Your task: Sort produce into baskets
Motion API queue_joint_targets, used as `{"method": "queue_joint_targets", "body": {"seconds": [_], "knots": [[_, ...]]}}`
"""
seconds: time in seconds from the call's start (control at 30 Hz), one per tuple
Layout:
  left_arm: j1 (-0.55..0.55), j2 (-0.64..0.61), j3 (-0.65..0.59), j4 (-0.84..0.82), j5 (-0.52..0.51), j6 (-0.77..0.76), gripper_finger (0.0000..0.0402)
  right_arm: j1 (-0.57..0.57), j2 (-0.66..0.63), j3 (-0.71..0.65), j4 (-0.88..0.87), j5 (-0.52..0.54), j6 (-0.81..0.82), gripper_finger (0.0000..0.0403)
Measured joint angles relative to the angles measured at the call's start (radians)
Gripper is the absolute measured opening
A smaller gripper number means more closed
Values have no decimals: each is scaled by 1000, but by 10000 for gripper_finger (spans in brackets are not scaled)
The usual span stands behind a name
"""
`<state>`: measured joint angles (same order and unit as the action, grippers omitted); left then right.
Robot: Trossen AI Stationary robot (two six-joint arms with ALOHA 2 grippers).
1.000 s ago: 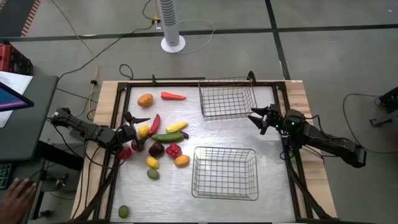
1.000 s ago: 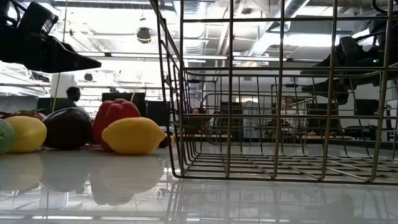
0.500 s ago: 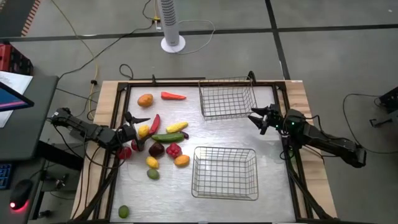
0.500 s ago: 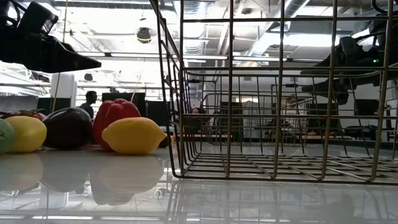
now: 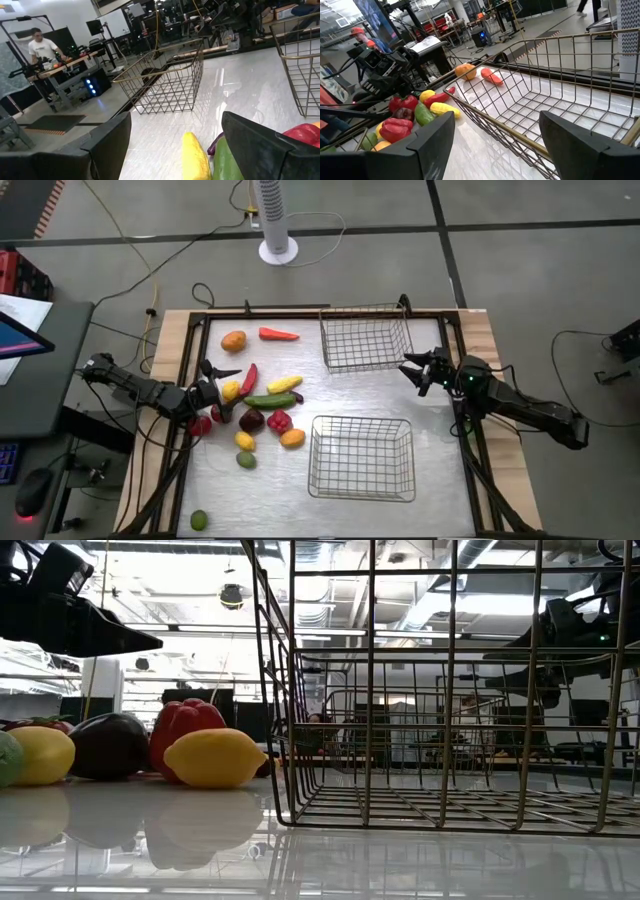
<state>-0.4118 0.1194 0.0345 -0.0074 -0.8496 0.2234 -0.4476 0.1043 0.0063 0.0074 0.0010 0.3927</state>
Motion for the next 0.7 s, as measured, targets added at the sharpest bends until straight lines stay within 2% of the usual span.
{"method": "queue_joint_targets", "body": {"seconds": [0.4, 0.43, 0.6, 0.7], "knots": [[0, 0, 0, 0, 0, 0, 300, 0, 0, 0, 0, 0, 0, 315], [0, 0, 0, 1, 0, 22, 300, 0, 0, 0, 0, 0, 0, 315], [1, 0, 0, 6, 9, 316, 300, 0, 0, 0, 0, 0, 0, 315], [1, 0, 0, 4, 11, 364, 300, 0, 0, 0, 0, 0, 0, 315]]}}
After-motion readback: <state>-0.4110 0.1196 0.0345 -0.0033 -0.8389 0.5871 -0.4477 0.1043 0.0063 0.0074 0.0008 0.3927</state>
